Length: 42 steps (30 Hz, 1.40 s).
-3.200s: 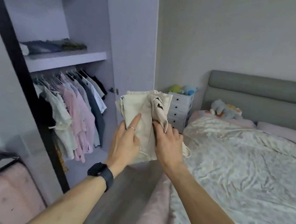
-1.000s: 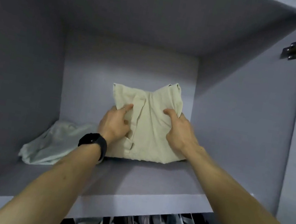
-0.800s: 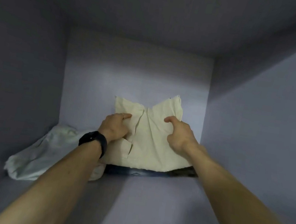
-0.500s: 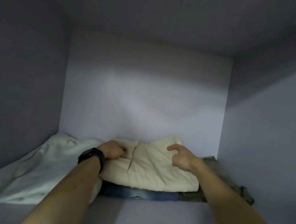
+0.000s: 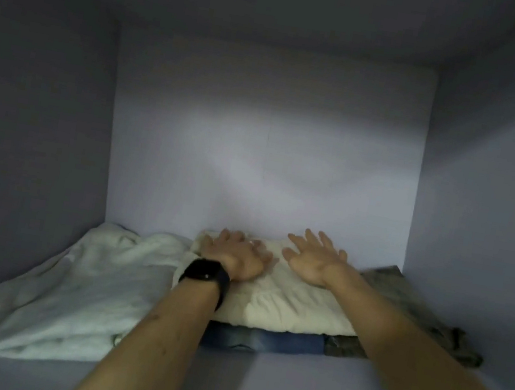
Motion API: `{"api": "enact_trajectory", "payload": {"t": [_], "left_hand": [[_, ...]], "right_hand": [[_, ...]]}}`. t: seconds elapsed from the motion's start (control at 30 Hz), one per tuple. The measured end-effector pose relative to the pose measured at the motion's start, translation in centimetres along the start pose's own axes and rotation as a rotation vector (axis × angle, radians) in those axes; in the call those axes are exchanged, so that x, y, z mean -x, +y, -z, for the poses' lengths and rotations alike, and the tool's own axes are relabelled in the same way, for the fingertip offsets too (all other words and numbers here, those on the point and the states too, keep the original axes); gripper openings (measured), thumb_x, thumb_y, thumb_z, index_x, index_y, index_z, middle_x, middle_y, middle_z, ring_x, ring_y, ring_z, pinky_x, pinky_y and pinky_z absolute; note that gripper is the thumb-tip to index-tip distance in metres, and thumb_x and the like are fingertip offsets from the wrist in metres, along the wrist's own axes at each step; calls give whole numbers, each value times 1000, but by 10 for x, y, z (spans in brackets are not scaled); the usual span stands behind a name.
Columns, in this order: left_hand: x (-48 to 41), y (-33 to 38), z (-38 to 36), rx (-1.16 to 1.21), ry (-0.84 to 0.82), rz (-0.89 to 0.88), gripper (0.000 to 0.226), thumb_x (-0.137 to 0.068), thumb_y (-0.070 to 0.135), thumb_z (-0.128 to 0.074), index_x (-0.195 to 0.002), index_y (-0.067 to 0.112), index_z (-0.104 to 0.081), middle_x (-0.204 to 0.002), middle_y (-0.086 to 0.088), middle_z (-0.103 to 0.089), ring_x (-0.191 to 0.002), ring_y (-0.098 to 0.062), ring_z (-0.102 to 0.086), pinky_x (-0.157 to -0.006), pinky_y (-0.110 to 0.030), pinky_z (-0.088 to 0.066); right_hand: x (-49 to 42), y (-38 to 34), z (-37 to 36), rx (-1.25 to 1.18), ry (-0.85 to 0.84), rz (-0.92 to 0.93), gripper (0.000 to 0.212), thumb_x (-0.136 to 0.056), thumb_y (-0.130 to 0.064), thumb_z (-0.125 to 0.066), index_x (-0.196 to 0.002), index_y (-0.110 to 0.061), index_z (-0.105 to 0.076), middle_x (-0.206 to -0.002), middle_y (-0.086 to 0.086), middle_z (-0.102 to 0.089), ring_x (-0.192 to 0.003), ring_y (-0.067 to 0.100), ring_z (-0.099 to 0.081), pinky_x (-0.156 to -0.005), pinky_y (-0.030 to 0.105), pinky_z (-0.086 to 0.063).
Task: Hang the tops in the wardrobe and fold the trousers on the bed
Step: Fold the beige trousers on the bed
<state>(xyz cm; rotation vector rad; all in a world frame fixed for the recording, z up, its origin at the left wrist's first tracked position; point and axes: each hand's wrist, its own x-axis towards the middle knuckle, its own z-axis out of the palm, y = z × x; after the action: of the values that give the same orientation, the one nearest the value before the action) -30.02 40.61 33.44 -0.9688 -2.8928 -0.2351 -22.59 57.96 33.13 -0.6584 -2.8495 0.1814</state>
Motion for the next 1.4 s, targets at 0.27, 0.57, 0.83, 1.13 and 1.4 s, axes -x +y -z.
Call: {"api": "enact_trajectory", "payload": {"t": [0.27, 0.57, 0.83, 1.13, 1.4], "left_hand": [[-26, -20, -46, 55, -40, 94, 76, -85, 87, -12, -154, 57, 1, -168, 14, 10, -155, -28, 7, -121, -55, 7], [-12, -16, -39, 63, -26, 96, 73, -91, 81, -14, -156, 52, -2, -169, 11, 8, -155, -29, 5, -121, -55, 7], [-13, -14, -42, 47, 11, 87, 74, -91, 81, -14, -157, 50, -2, -169, 9, 7, -155, -30, 3, -121, -57, 5], [12, -4, -37, 63, 334, -53, 54, -101, 51, -24, -127, 28, -65, -134, -3, -61, -121, -27, -55, -106, -43, -36], [121, -3, -27, -24, 308, -195, 51, -102, 56, -23, -149, 41, -39, -158, 0, -37, -147, -21, -27, -116, -47, -16]], "right_hand": [[-13, 29, -31, -37, -202, -204, 87, -83, -89, -1, -158, -46, 8, -170, -2, 3, -156, 25, -2, -120, 57, 8], [21, 12, 5, 31, 175, -185, 64, -104, -56, -12, -159, -27, -28, -167, -2, -21, -153, 23, -12, -122, 56, -6], [69, -5, -51, 83, -67, 48, 67, -87, -79, 0, -151, -60, 6, -167, -16, 14, -154, 14, 16, -118, 53, 18], [107, -2, -42, 82, -17, -242, 65, -96, -71, -3, -156, -51, 10, -167, -6, 20, -154, 26, 19, -115, 63, 19], [197, -16, -3, -112, 122, -62, 68, -101, -61, -28, -161, -39, -5, -170, -3, 10, -155, 24, 14, -121, 60, 6]]}}
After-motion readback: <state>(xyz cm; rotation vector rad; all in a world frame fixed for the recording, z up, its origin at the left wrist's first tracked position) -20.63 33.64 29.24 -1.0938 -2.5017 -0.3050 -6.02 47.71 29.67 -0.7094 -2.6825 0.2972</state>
